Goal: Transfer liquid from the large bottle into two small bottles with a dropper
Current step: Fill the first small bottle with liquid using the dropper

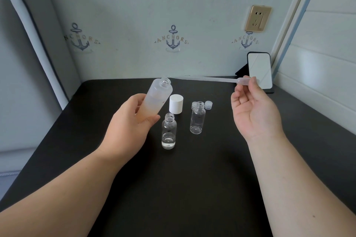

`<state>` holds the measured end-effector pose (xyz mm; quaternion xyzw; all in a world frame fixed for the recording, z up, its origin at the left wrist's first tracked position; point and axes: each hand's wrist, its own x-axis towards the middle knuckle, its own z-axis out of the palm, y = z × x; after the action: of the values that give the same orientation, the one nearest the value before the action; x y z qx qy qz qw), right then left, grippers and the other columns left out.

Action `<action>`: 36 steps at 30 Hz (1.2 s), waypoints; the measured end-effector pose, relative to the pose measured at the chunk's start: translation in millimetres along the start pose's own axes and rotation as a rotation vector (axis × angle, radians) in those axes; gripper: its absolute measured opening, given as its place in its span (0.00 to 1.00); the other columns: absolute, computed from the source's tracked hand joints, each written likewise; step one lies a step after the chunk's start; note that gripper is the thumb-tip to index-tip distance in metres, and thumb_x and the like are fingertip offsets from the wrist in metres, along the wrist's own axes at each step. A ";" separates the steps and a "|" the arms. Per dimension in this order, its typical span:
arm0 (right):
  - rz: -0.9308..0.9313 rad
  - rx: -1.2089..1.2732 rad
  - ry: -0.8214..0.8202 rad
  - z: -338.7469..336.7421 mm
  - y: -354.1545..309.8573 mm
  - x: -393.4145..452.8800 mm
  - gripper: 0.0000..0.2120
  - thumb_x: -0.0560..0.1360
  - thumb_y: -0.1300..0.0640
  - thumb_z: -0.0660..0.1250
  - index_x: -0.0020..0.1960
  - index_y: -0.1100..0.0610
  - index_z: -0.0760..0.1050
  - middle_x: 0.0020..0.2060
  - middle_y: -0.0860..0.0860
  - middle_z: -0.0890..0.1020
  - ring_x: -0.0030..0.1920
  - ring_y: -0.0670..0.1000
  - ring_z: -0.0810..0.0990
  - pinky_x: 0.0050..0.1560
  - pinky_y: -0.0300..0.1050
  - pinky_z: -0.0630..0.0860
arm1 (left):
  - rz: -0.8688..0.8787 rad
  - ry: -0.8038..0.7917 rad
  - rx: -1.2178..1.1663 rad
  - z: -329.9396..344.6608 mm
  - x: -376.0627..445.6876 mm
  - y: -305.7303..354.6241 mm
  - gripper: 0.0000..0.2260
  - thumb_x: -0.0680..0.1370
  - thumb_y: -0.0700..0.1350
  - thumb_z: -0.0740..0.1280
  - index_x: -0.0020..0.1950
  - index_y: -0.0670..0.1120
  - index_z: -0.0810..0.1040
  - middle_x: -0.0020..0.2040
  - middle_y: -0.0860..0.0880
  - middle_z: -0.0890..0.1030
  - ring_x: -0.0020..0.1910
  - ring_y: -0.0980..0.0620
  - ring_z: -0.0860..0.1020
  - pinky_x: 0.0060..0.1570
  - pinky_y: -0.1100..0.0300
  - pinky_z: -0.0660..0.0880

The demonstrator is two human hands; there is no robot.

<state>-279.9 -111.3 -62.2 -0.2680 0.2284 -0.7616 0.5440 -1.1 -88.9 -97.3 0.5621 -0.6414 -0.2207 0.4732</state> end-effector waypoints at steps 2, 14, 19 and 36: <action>-0.007 -0.011 0.010 0.2 -0.4 0.0 0.06 0.81 0.57 0.67 0.51 0.61 0.79 0.42 0.49 0.86 0.41 0.46 0.83 0.45 0.37 0.78 | 0.006 0.002 0.010 -0.3 0.2 -1.1 0.19 0.76 0.49 0.73 0.60 0.67 0.71 0.53 0.66 0.78 0.52 0.58 0.80 0.54 0.48 0.79; -0.034 -0.036 -0.006 -1.6 -2.6 -0.1 0.14 0.80 0.58 0.68 0.39 0.57 0.86 0.43 0.50 0.84 0.40 0.46 0.83 0.45 0.38 0.78 | 0.033 0.026 0.050 -2.2 1.3 -0.4 0.20 0.76 0.50 0.73 0.51 0.74 0.69 0.53 0.72 0.75 0.52 0.67 0.76 0.48 0.60 0.75; -0.050 -0.049 -0.004 -1.7 -3.9 -0.7 0.14 0.80 0.59 0.68 0.39 0.55 0.87 0.42 0.50 0.84 0.39 0.46 0.82 0.44 0.38 0.78 | 0.066 0.048 0.133 -1.2 2.7 -2.7 0.17 0.76 0.49 0.73 0.56 0.66 0.71 0.52 0.64 0.76 0.54 0.68 0.72 0.46 0.67 0.67; -0.049 -0.102 -0.091 -2.6 -1.8 -0.8 0.08 0.79 0.65 0.68 0.43 0.56 0.81 0.39 0.53 0.84 0.36 0.46 0.79 0.41 0.37 0.76 | 0.162 0.070 0.299 3.0 1.3 -3.9 0.18 0.75 0.46 0.75 0.62 0.57 0.75 0.55 0.61 0.74 0.52 0.56 0.73 0.50 0.58 0.69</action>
<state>-282.7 -109.9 -63.1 -0.3352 0.2355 -0.7490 0.5207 -1.5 -91.9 -101.4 0.5800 -0.6934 -0.0644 0.4227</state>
